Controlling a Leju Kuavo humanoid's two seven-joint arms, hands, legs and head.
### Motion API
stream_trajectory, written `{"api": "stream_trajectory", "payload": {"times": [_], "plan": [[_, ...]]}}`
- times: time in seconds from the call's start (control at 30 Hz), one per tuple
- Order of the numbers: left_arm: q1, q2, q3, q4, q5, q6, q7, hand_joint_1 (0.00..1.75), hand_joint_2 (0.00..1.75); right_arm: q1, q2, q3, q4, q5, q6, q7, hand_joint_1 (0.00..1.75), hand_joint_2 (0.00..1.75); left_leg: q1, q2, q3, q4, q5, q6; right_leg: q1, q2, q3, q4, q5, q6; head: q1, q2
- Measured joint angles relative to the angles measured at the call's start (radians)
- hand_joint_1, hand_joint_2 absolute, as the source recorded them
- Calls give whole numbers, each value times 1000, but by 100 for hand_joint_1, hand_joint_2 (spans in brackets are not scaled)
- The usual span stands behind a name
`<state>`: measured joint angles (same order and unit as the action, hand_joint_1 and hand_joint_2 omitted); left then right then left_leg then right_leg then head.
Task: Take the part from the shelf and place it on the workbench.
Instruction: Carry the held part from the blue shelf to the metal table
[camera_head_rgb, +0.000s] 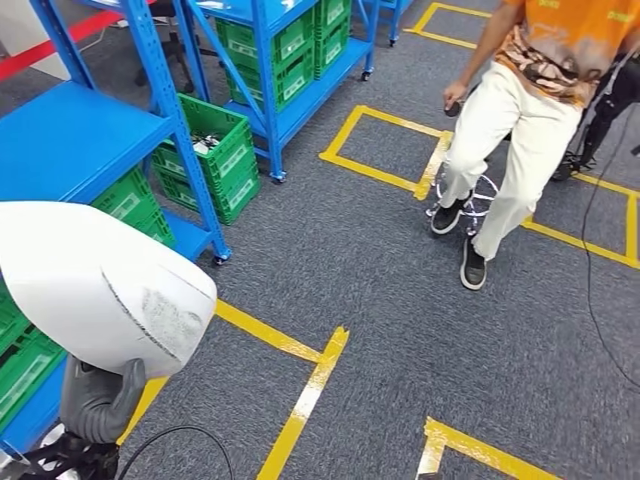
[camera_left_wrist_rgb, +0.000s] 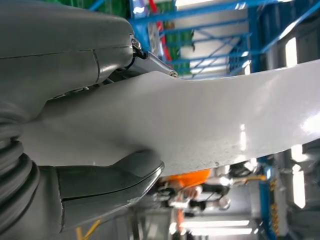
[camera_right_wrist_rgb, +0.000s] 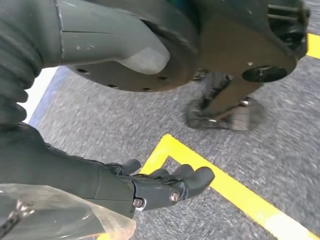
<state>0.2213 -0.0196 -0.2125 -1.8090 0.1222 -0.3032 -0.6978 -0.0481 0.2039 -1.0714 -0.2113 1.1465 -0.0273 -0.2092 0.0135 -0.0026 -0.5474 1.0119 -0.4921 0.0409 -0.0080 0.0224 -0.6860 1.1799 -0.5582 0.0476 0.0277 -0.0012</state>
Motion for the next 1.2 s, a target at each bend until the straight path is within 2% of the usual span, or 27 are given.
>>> {"api": "stream_trajectory", "payload": {"times": [0.03, 0.07, 0.1, 0.13, 0.17, 0.23, 0.27, 0.3, 0.37, 0.43, 0.5, 0.53, 0.57, 0.6, 0.63, 0.67, 0.73, 0.8, 0.87, 0.9, 0.93, 1.0, 1.03, 1.1, 1.13, 1.17, 1.2], "plan": [[3, 0, 0, 0, -1, 3, 2, 175, 175, -2, 0, -4, 0, -4, -2, 4, 0, 175, -2, 17, -1, 0, -1, 1, -1, -8, -28, 63, -26, 2, 0, 0], [5, 0, 0, 0, -2, 7, 4, 175, 175, -2, 0, -9, -1, -8, -3, 11, 0, 175, -3, 32, -1, 0, -1, 2, -1, -11, -43, 101, -36, 3, 0, 0], [5, 0, 0, 0, -2, 10, 7, 175, 175, -1, 0, -14, -1, -10, -5, 18, 0, 175, -3, 47, 0, 0, -2, 2, -1, -14, -39, 102, -28, 4, 0, 0], [6, 0, 0, 0, -2, 12, 10, 175, 175, 2, 0, -18, -2, -11, -7, 26, 0, 175, -4, 59, 0, 1, -3, 1, -1, -18, -14, 62, -4, 3, 0, 0], [6, 0, 0, 0, -1, 13, 13, 175, 175, 4, 0, -21, -3, -13, -10, 33, 0, 175, -4, 70, 2, 1, -4, 0, 0, -33, 29, -9, 28, 0, 0, 0], [7, 0, 0, 0, 0, 16, 17, 175, 175, 7, 2, -30, -5, -28, -16, 42, 0, 175, -10, 89, 5, 2, -8, -7, 8, -80, 104, -138, 64, -10, 0, 0], [8, 0, 0, 0, 0, 17, 19, 175, 175, 8, 3, -38, -6, -40, -19, 45, 0, 175, -13, 98, 6, 3, -10, -11, 11, -95, 122, -171, 68, -15, 0, 0], [10, 0, 0, 0, 0, 19, 20, 175, 175, 9, 5, -48, -8, -52, -22, 50, 0, 175, -15, 107, 7, 4, -11, -15, 14, -96, 126, -179, 65, -20, -1, 0], [14, 1, 1, -1, 1, 24, 23, 175, 175, 17, 7, -67, -12, -65, -26, 63, 0, 175, -14, 117, 13, 5, -16, -24, 12, -71, 124, -181, 70, -30, -1, 0], [20, 5, 3, -4, 0, 31, 24, 175, 175, 24, 8, -81, -17, -65, -26, 75, 0, 175, -10, 80, 4, 43, -49, -35, 6, -49, 128, -186, 75, -40, -5, 0], [31, 9, 8, -9, -7, 39, 24, 175, 175, 27, 8, -90, -23, -59, -24, 83, 0, 175, -7, 28, -44, 159, -115, -40, 4, -25, 130, -188, 78, -47, -10, 0], [37, 11, 10, -10, -10, 42, 24, 175, 175, 28, 9, -93, -26, -57, -23, 86, 0, 175, -6, 18, -73, 225, -143, -41, 4, -11, 130, -187, 79, -49, -11, 0], [41, 12, 11, -11, -13, 43, 24, 175, 175, 29, 9, -95, -27, -55, -21, 88, 0, 175, -6, 14, -95, 271, -155, -41, 5, 4, 130, -187, 79, -49, -11, 0], [43, 13, 11, -11, -15, 44, 24, 175, 175, 30, 9, -96, -29, -54, -20, 88, 0, 175, -6, 13, -102, 284, -146, -41, 5, 19, 130, -186, 79, -49, -11, 0], [44, 14, 11, -12, -17, 45, 23, 175, 175, 31, 9, -97, -30, -52, -20, 89, 0, 175, -5, 11, -92, 256, -118, -40, 5, 34, 131, -184, 79, -49, -11, 0], [44, 15, 11, -12, -18, 45, 21, 175, 175, 31, 9, -99, -31, -52, -19, 88, 0, 175, -4, 2, -68, 198, -77, -39, 5, 48, 132, -181, 78, -48, -11, 0], [44, 16, 11, -14, -20, 45, 16, 175, 175, 28, 9, -103, -31, -54, -19, 77, 0, 175, 3, -44, -17, 74, -22, -36, 5, 76, 128, -174, 77, -43, -10, 0], [45, 16, 10, -14, -20, 45, 14, 175, 175, 22, 9, -108, -31, -59, -19, 61, 0, 175, 6, -79, 1, 24, -13, -36, 4, 95, 117, -168, 78, -35, -10, 0], [43, 17, 10, -14, -21, 44, 14, 175, 175, 20, 9, -113, -31, -66, -18, 46, 0, 175, 2, -68, -1, 22, -12, -32, 0, 111, 106, -169, 84, -23, -10, 0], [39, 18, 10, -14, -23, 43, 14, 175, 175, 19, 8, -116, -31, -71, -17, 39, 0, 175, 2, -59, -1, 19, -10, -26, -2, 112, 101, -170, 85, -18, -10, 0], [33, 19, 9, -14, -26, 41, 14, 175, 175, 18, 8, -119, -31, -76, -15, 30, 0, 175, 2, -46, -1, 14, -7, -20, -1, 95, 93, -164, 82, -12, -8, 0], [21, 21, 9, -14, -30, 36, 15, 175, 175, 13, 8, -123, -31, -84, -10, 19, 0, 175, 3, -19, 1, 6, -3, -8, 2, 34, 56, -99, 45, -6, -3, 0], [18, 22, 9, -14, -33, 34, 16, 175, 175, 9, 8, -125, -31, -88, -8, 14, 0, 175, 1, -4, 1, 5, -3, -4, 4, 5, 26, -37, 14, -3, -1, 0], [14, 23, 7, -13, -43, 35, 21, 175, 175, 2, 10, -133, -31, -98, -5, 9, 0, 175, -2, 28, 0, 6, -4, -2, 2, -13, -35, 89, -37, 1, 0, 0], [11, 23, 6, -12, -48, 36, 23, 175, 175, 1, 11, -138, -31, -102, -5, 8, 0, 175, -3, 43, 0, 6, -5, -1, 1, -15, -47, 114, -39, 2, 0, 0], [7, 23, 4, -12, -51, 37, 24, 175, 175, 0, 12, -141, -30, -105, -5, 8, 0, 175, -4, 56, 1, 6, -6, -2, 0, -18, -37, 100, -22, 2, 0, 0], [3, 23, 3, -12, -51, 38, 26, 175, 175, 0, 12, -144, -30, -106, -6, 7, 0, 175, -4, 69, 2, 6, -7, -3, 0, -27, -6, 44, 9, 1, 0, 0]]}}
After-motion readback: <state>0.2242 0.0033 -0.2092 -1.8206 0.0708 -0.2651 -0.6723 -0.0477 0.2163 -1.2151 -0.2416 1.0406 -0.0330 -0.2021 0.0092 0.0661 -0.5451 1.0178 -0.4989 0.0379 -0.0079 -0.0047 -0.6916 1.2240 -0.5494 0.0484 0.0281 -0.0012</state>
